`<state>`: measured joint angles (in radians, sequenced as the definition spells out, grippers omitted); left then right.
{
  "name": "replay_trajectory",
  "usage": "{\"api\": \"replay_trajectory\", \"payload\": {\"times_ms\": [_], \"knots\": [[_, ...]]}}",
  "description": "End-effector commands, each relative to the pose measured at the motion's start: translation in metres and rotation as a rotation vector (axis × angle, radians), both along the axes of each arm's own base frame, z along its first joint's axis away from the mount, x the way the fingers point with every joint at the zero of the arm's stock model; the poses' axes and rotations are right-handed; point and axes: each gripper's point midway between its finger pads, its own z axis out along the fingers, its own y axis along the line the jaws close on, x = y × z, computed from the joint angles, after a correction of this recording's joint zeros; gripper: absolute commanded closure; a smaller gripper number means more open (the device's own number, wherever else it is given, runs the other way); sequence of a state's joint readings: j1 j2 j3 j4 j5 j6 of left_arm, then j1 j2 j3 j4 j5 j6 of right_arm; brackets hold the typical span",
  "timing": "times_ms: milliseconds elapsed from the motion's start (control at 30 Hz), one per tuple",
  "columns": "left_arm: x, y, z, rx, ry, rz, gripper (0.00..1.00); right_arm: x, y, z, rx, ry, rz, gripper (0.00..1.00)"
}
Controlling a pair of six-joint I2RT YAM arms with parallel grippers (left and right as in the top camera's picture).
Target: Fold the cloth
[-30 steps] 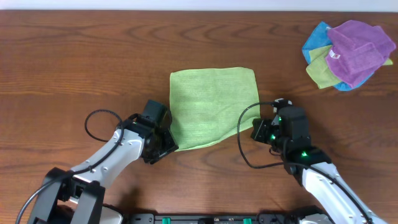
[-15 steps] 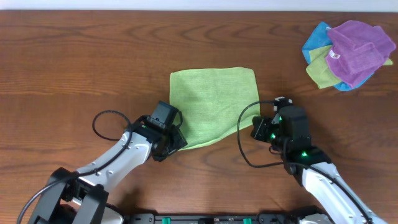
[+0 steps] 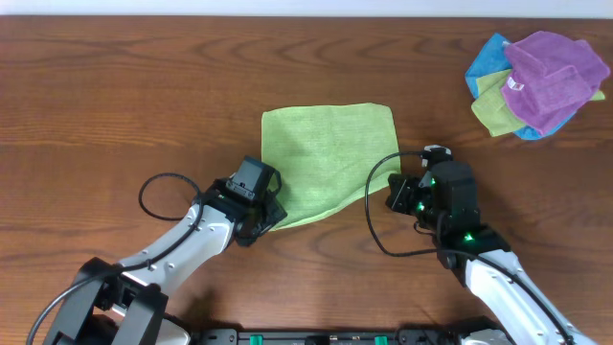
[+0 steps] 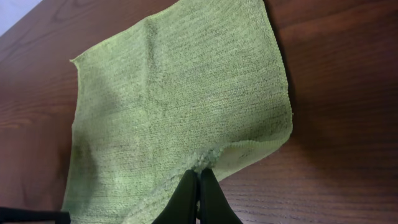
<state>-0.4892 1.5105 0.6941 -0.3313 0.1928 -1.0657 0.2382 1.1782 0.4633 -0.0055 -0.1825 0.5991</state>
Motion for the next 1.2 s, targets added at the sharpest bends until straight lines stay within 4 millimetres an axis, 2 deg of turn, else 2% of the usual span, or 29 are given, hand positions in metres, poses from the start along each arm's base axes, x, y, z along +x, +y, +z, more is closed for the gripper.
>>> {"api": "replay_trajectory", "payload": {"times_ms": [0,233,433,567,667,767,933,1033,1167], "knots": [[0.008,0.006,-0.002,0.029,-0.029,0.056,0.4,0.005,0.002,0.006,0.002,-0.014,-0.005,0.98],[0.013,0.006,-0.001,0.033,-0.052,0.062,0.4,0.014,-0.004,0.013,-0.015,-0.059,-0.038,0.99],[0.013,0.006,-0.001,0.033,-0.053,0.062,0.4,0.026,-0.006,0.028,-0.012,-0.139,-0.063,0.98],[0.015,0.004,0.001,0.022,-0.064,0.06,0.39,0.027,-0.005,0.028,-0.011,-0.142,-0.063,0.99],[0.014,-0.013,0.005,-0.076,-0.04,0.058,0.39,0.027,-0.005,0.024,-0.015,-0.128,-0.063,0.99],[0.01,-0.02,0.007,-0.127,-0.011,0.07,0.39,0.029,-0.005,0.02,-0.013,-0.121,-0.065,0.99],[0.01,-0.02,0.007,-0.126,-0.007,0.067,0.38,0.043,-0.001,0.021,0.011,-0.163,-0.075,0.98],[0.01,-0.019,0.007,-0.12,-0.011,0.069,0.37,0.056,0.001,0.03,0.037,-0.225,-0.083,0.98],[0.012,-0.016,0.006,-0.106,-0.02,0.078,0.36,0.064,-0.006,0.041,0.02,-0.273,-0.129,0.98]]}}
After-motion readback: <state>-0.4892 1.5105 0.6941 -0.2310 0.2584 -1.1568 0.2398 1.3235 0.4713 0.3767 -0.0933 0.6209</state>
